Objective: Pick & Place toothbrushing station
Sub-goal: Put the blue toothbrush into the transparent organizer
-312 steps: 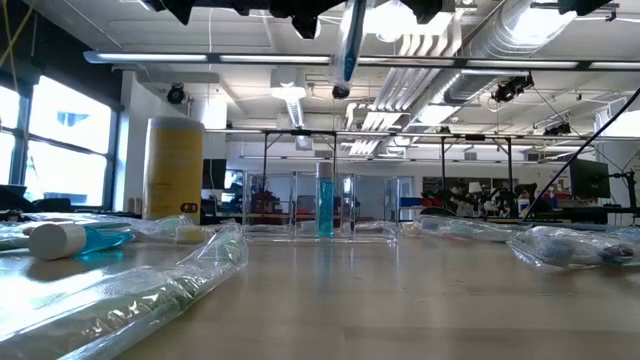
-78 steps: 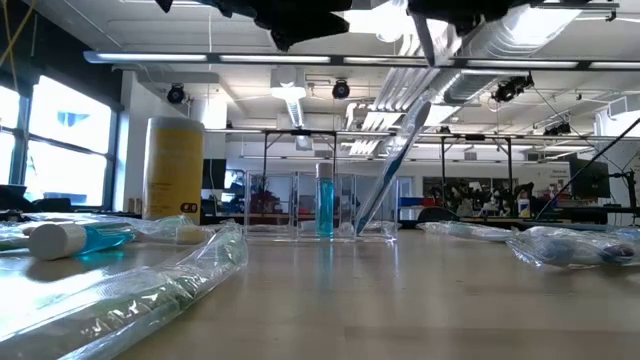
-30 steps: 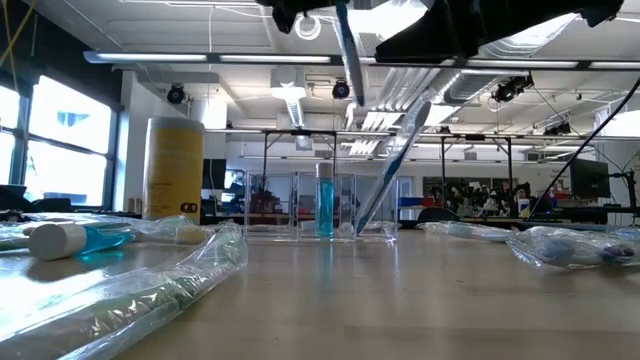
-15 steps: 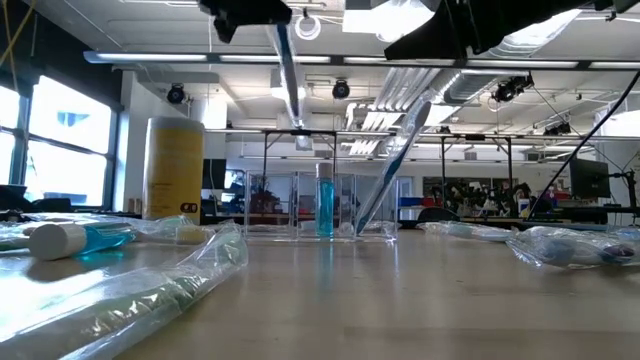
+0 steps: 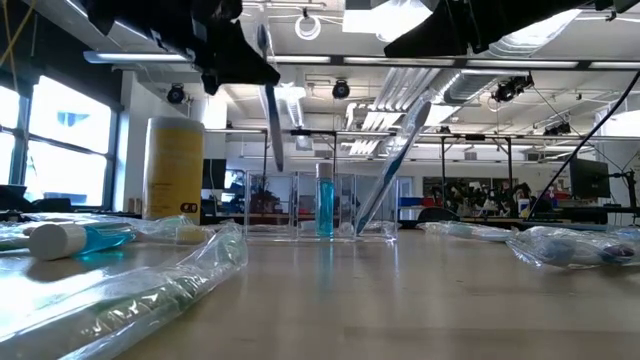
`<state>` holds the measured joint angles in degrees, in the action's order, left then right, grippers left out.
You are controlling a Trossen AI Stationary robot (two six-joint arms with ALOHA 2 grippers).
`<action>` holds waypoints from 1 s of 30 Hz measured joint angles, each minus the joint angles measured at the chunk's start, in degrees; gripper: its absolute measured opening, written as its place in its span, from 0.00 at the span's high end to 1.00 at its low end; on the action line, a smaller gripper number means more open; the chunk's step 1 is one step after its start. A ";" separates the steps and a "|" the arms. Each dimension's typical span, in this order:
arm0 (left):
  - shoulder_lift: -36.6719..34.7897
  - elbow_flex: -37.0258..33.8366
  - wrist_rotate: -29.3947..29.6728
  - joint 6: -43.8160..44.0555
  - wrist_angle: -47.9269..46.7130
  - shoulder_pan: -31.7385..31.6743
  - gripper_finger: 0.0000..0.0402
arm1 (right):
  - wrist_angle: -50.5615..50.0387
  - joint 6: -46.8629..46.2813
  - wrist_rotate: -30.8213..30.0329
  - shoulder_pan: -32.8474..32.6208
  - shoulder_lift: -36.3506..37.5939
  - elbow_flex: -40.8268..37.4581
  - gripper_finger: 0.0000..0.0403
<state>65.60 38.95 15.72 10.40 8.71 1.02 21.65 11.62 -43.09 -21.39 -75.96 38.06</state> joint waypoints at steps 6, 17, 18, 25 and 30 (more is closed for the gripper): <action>2.40 -0.08 -0.01 2.65 -2.00 -0.03 0.98 | -0.22 -0.01 0.11 0.00 0.00 0.00 0.33; 7.69 -0.08 0.24 5.90 -1.10 -0.16 0.96 | -1.78 -4.91 6.08 0.00 0.01 0.00 0.33; 7.91 -0.08 0.18 7.22 -1.53 -0.49 0.94 | -2.08 -5.52 7.08 0.00 0.00 0.00 0.33; 8.61 -0.08 -0.94 12.55 -4.79 -3.28 0.84 | -1.97 -6.02 6.22 -2.72 0.67 -0.02 0.33; 8.61 -0.08 -2.15 11.68 -4.79 -3.26 0.78 | -2.10 -6.33 5.05 -4.91 2.10 -0.02 0.33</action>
<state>74.22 38.87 13.57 22.07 3.91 -2.24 19.55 5.29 -38.04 -26.30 -73.86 38.04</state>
